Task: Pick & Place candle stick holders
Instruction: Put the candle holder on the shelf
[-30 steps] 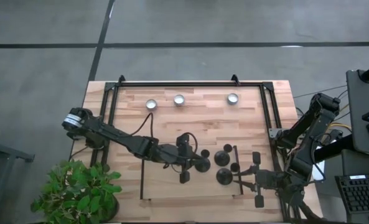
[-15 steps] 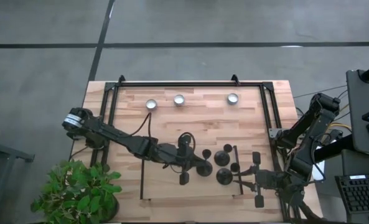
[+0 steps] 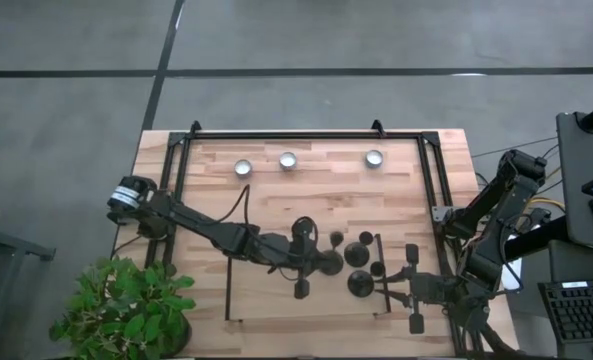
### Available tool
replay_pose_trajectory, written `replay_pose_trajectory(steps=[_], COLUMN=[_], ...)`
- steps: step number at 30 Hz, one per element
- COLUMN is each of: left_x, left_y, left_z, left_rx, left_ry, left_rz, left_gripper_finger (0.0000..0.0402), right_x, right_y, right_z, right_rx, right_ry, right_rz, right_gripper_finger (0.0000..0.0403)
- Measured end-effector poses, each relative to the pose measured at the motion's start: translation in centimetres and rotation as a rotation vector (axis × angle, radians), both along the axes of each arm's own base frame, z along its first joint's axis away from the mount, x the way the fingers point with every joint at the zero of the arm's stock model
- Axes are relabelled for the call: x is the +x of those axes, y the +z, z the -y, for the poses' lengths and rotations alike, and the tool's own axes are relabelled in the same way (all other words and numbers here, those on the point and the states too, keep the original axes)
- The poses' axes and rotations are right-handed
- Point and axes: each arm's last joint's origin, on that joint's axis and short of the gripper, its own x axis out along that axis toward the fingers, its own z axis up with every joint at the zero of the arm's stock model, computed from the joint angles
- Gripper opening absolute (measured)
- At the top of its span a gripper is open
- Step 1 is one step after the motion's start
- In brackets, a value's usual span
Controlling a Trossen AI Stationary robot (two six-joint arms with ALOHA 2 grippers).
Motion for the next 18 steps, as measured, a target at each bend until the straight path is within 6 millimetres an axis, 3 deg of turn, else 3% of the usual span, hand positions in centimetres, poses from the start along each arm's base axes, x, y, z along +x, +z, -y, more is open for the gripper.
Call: replay_pose_trajectory(steps=[10, 18], left_x=[0.01, -0.66], left_y=[-0.09, -0.91], left_z=[0.07, 0.14], left_rx=[-0.016, -0.013], left_ry=[-0.014, -0.042], left_rz=[-0.007, -0.138], left_gripper_finger=[0.0, 0.0], right_x=[0.0, -0.01], right_y=[0.01, -0.01], right_z=[0.0, -0.03], right_rx=[0.002, 0.007], right_ry=[0.0, 0.013], right_rz=[0.0, -0.008], right_gripper_finger=[0.0094, 0.0081])
